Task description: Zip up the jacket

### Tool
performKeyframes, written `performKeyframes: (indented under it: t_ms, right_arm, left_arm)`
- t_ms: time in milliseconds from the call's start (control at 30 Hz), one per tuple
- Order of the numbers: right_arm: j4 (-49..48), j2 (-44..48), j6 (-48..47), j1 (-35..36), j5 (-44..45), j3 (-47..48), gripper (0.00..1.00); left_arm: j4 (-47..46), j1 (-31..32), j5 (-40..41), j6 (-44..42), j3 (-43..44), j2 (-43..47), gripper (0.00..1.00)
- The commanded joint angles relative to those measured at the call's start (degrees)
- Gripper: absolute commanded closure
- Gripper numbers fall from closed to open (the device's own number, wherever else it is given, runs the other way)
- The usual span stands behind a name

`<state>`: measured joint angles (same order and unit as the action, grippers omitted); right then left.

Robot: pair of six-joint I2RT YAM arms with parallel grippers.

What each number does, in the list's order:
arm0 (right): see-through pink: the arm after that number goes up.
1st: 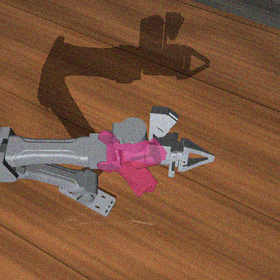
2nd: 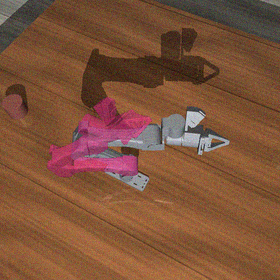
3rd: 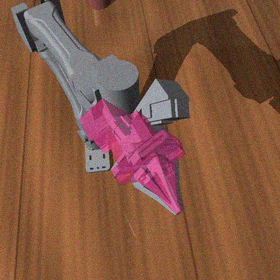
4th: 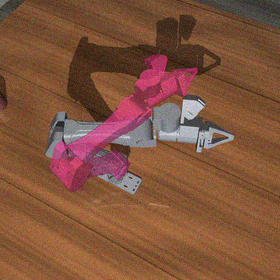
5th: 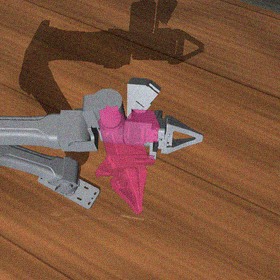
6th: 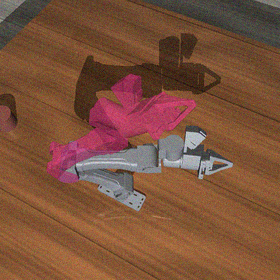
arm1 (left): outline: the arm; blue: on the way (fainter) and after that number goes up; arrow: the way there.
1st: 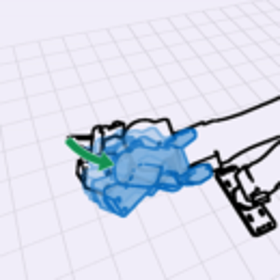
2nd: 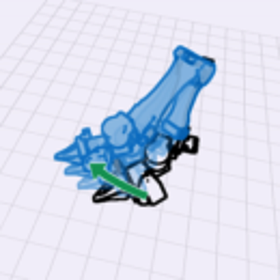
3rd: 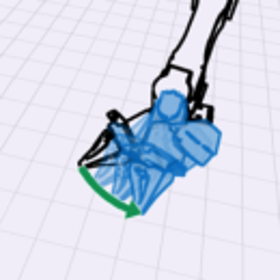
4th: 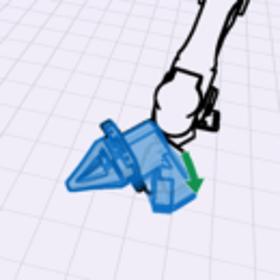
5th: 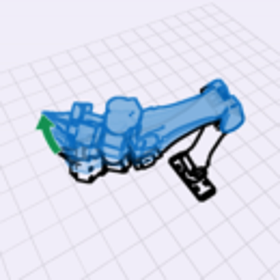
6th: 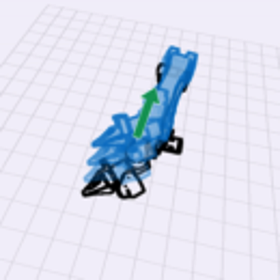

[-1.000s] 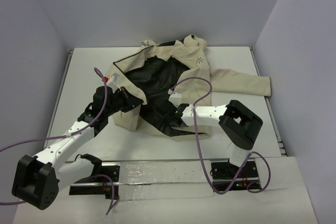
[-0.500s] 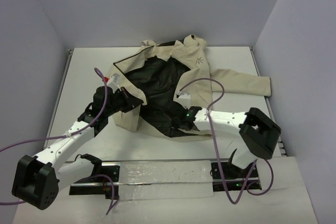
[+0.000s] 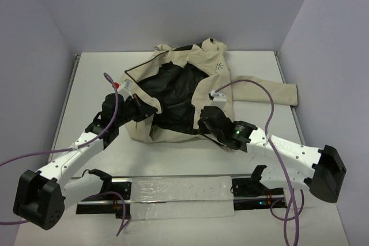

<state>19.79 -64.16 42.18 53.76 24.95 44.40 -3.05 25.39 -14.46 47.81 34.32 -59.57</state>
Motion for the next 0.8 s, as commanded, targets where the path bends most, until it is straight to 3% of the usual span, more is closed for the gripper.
performKeyframes:
  t_ms: [0,333,533,767]
  right_arm:
    - [-1.0,2.6,-4.4,-2.9,1.3,0.0,1.00]
    - [-2.0,3.0,-7.0,-5.8,-5.5,-4.6,1.00]
    - [0.5,-5.1,-10.1,-7.2,-11.3,-5.5,1.00]
    - [4.8,-14.8,-6.6,-8.0,-4.5,-1.6,0.98]
  left_arm:
    - [-0.9,-0.4,0.0,-2.0,3.6,-0.5,1.00]
    - [-1.8,-0.6,-0.3,-1.6,2.0,-1.1,1.00]
    - [-2.2,-0.6,-1.3,-1.7,1.2,-2.0,1.00]
    - [-2.3,-0.6,-1.8,-1.8,-0.1,-2.4,1.00]
